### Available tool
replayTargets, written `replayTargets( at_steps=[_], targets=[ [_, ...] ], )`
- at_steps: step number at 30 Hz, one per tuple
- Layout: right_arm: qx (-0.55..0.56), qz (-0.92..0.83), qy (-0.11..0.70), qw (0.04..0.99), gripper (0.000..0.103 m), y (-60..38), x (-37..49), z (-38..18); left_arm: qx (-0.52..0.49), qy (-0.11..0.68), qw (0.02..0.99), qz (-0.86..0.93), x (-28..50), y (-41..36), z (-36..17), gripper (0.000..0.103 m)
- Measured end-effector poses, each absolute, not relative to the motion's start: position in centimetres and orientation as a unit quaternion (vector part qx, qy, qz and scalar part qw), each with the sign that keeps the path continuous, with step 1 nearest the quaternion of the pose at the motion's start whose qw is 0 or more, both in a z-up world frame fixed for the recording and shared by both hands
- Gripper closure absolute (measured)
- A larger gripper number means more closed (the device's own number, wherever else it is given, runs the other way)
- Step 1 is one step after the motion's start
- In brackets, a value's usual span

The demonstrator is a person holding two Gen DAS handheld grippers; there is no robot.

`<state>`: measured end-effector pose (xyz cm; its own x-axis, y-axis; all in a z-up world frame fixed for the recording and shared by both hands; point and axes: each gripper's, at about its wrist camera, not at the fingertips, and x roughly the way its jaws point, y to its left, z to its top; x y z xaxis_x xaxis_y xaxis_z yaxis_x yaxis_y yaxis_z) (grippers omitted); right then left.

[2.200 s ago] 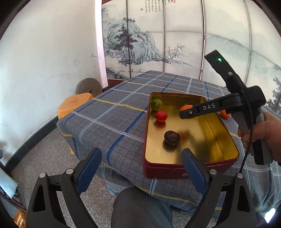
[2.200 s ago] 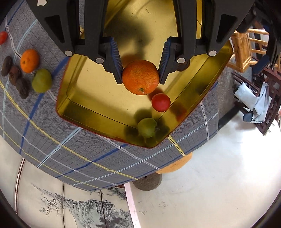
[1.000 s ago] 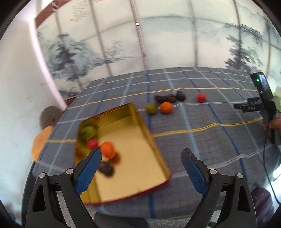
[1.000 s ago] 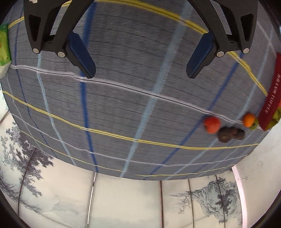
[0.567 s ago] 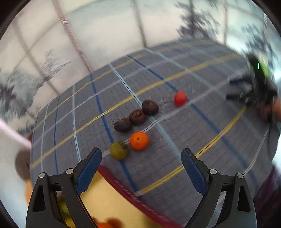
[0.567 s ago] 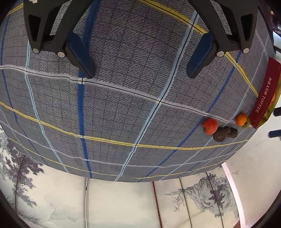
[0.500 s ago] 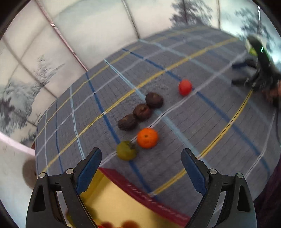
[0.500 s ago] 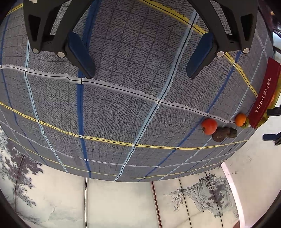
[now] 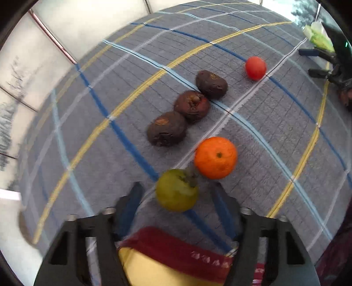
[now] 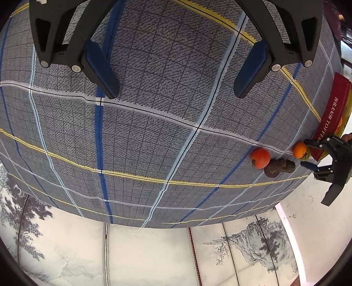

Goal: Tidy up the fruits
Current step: 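Grasp the green fruit with the left gripper, then carry the green fruit toward the tin while the right gripper grasps a dark dried fruit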

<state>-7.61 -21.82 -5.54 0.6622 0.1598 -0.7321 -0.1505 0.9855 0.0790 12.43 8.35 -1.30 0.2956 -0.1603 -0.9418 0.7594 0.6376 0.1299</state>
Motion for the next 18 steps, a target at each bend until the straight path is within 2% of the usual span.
replayTargets(
  at_steps=[2,9,18],
  targets=[
    [0.003,0.083,0.403,0.911,0.000,-21.7,-7.6,-5.6,0.260,0.518,0.753,-0.313,12.7,8.9,-1.3,0.066],
    [-0.021,0.060,0.411,0.909,0.000,-21.0,-7.3,-5.7,0.261,0.485,0.802,-0.232,8.2,8.2,0.3,0.066],
    [-0.041,0.047,0.416,0.907,0.000,-20.6,-7.3,-5.9,0.103,0.452,0.876,-0.134,0.0,8.9,4.7,0.066]
  ],
)
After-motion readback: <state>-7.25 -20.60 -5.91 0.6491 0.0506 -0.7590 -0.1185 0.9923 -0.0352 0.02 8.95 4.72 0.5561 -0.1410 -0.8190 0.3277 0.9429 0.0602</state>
